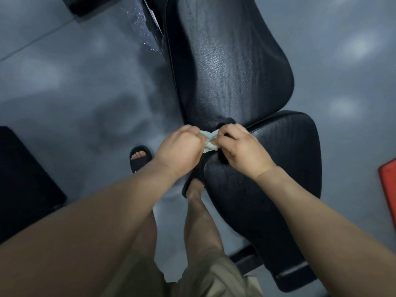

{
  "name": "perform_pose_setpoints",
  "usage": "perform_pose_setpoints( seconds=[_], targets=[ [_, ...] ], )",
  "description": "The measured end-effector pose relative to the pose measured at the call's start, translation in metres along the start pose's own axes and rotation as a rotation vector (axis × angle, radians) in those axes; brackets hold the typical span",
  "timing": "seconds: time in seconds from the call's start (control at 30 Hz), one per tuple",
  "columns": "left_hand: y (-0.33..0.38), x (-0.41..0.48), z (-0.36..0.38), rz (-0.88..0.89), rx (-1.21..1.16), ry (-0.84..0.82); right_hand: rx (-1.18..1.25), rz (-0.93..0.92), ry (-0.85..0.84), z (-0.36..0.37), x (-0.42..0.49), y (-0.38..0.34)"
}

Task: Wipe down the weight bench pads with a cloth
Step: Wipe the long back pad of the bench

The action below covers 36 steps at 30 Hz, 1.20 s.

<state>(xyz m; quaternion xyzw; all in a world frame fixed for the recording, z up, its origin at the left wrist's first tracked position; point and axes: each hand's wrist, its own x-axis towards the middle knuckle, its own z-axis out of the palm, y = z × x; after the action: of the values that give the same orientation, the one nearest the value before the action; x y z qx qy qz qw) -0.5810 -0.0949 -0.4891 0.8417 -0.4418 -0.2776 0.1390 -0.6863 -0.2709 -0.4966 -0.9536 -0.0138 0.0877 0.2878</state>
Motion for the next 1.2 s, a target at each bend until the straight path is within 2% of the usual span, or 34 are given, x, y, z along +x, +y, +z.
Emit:
perform_pose_setpoints(
  seconds=[0.13,0.33,0.4,0.5,0.57,0.63,0.73,0.83,1.0,1.1,1.2],
  targets=[
    [-0.002,0.018,-0.01,0.052,0.001,0.048,0.024,0.006,0.081,-0.004,0.008,0.012],
    [0.006,0.047,-0.02,0.021,0.016,0.152,-0.026,0.0,0.179,-0.022,0.027,0.033],
    [0.012,0.06,-0.028,-0.008,0.044,0.205,-0.042,0.063,0.233,-0.031,0.035,0.039],
    [0.022,0.095,-0.039,-0.033,0.057,0.302,-0.01,0.271,0.366,-0.043,0.046,0.046],
    [0.025,0.11,-0.04,-0.018,0.063,0.291,0.016,0.372,0.419,-0.041,0.046,0.042],
    [0.029,0.107,-0.033,0.027,0.135,0.277,0.043,0.388,0.422,-0.028,0.033,0.029],
    [0.036,0.078,-0.02,0.108,0.25,0.15,0.072,0.388,0.318,-0.004,-0.001,0.004],
    [0.036,0.061,-0.014,0.177,0.23,0.044,0.072,0.362,0.236,0.004,-0.017,0.002],
    [0.044,0.1,-0.023,0.197,0.234,0.127,0.022,0.365,0.36,-0.022,0.003,0.046],
    [0.06,0.136,-0.029,0.165,0.225,0.196,-0.01,0.447,0.447,-0.041,0.011,0.073],
    [0.087,0.167,-0.031,0.089,0.204,0.175,0.013,0.559,0.523,-0.059,0.015,0.098]
  ],
)
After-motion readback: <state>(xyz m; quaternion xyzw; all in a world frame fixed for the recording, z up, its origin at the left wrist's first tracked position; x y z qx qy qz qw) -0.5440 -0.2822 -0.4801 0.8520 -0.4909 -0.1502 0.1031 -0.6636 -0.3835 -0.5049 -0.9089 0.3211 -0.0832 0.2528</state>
